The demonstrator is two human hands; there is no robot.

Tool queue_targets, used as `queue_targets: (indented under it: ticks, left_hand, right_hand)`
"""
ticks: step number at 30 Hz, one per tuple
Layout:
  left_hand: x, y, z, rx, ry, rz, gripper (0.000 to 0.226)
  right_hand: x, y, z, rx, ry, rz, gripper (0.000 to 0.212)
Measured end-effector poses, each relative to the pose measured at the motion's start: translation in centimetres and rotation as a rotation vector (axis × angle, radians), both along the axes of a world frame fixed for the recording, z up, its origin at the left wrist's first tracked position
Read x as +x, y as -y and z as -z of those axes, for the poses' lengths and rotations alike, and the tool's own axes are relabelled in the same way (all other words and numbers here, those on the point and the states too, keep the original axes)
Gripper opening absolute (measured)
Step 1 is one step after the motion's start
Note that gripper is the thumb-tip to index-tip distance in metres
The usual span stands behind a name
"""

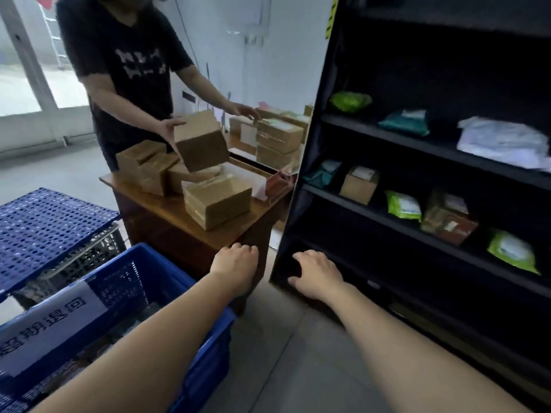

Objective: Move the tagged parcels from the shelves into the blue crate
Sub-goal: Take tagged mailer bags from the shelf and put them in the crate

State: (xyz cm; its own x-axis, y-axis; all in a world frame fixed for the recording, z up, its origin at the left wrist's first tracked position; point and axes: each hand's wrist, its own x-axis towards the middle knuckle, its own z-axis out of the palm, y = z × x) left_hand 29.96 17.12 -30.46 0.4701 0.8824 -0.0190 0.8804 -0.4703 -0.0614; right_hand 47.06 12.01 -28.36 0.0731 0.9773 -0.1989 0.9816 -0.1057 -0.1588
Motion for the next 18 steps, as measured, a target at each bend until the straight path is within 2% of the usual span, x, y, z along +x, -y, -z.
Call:
queue_targets:
  ticks: [8, 14, 18]
  left_hand:
    - [16.0, 4.9, -4.1, 0.043, 0.011, 0.197, 0.037]
    - [28.7, 10.7, -5.4, 0.069, 0.016, 0.337, 0.049]
    - [36.3, 14.7, -6.0, 0.088, 0.025, 0.437, 0.048]
  right_hand:
    - [14.8, 9.2, -4.2, 0.057, -0.005, 0.216, 0.06]
    - [26.0, 17.4, -6.2, 0.09, 0.017, 0.356, 0.062]
    - [32.6, 22.9, -6.9, 0.094, 0.044, 0.449, 0.063]
